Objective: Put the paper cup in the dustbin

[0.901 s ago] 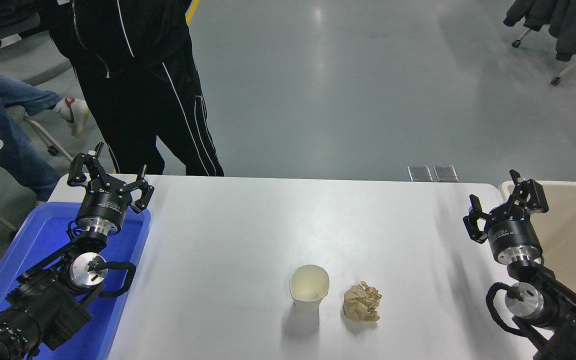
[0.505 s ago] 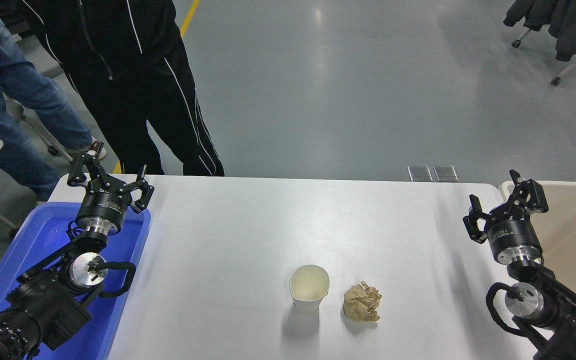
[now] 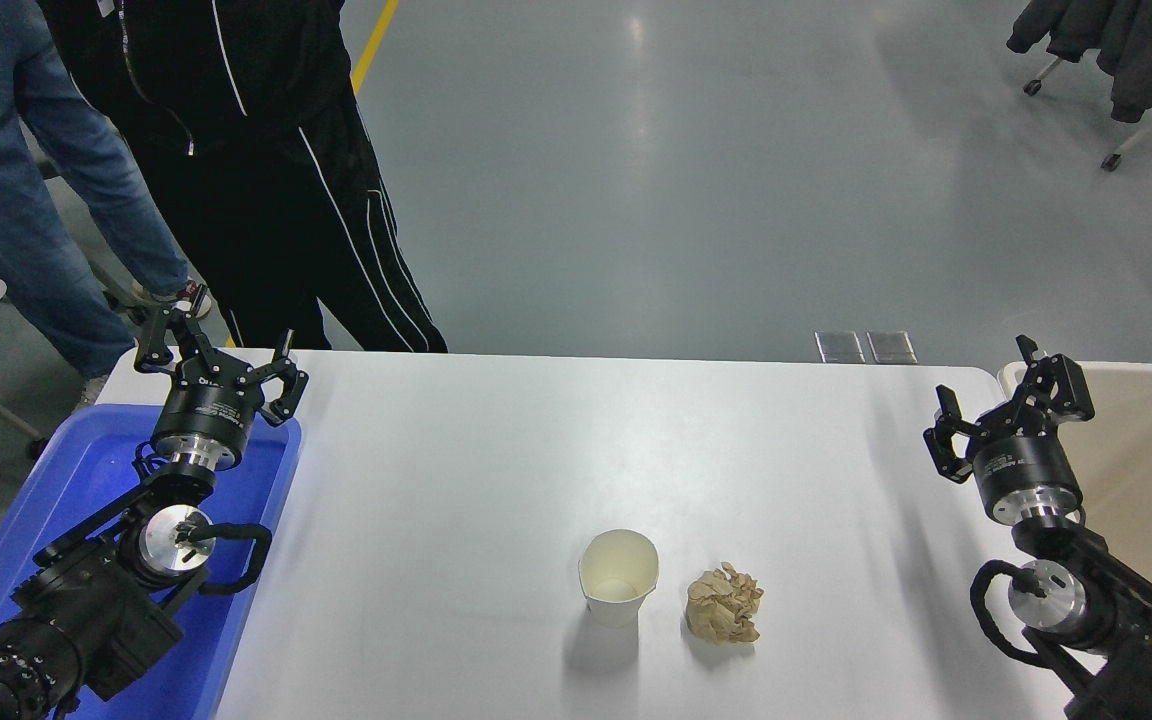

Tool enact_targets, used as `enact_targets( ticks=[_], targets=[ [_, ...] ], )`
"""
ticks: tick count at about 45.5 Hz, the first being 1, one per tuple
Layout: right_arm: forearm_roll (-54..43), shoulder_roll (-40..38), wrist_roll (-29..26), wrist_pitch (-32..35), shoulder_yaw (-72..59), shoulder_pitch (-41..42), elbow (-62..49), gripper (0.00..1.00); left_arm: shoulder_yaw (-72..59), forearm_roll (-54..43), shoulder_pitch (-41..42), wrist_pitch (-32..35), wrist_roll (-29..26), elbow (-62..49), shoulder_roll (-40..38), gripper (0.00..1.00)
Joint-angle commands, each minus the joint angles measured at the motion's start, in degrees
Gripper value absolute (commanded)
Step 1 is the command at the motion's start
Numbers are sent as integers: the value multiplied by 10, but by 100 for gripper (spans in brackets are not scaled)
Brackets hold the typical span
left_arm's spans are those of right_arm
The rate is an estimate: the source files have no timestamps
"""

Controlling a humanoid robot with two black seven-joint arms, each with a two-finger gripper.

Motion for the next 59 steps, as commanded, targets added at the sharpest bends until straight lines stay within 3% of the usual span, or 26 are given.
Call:
enact_targets(
  ticks=[1,13,21,34,38,44,52,59],
  targets=[
    [1,-14,-22,-6,0,0,53,100,0,0,0,0,0,0,0,100],
    [-31,-117,-57,-11,-60,9,176,100,0,0,0,0,0,0,0,100],
    [-168,-185,-94,-13,-127,48,252,100,0,0,0,0,0,0,0,100],
    [-361,-230,-297,-9,-146,71,355,100,0,0,0,0,0,0,0,100],
    [-401,-233,-323,-2,-165,94,377,100,0,0,0,0,0,0,0,100],
    [-461,-246,-322,1,-328,221,385,100,0,0,0,0,0,0,0,100],
    [-470,-235,-318,30,-544,425,385,100,0,0,0,0,0,0,0,100],
    [-481,-149,-314,46,-672,545,383,100,0,0,0,0,0,0,0,100]
  ],
)
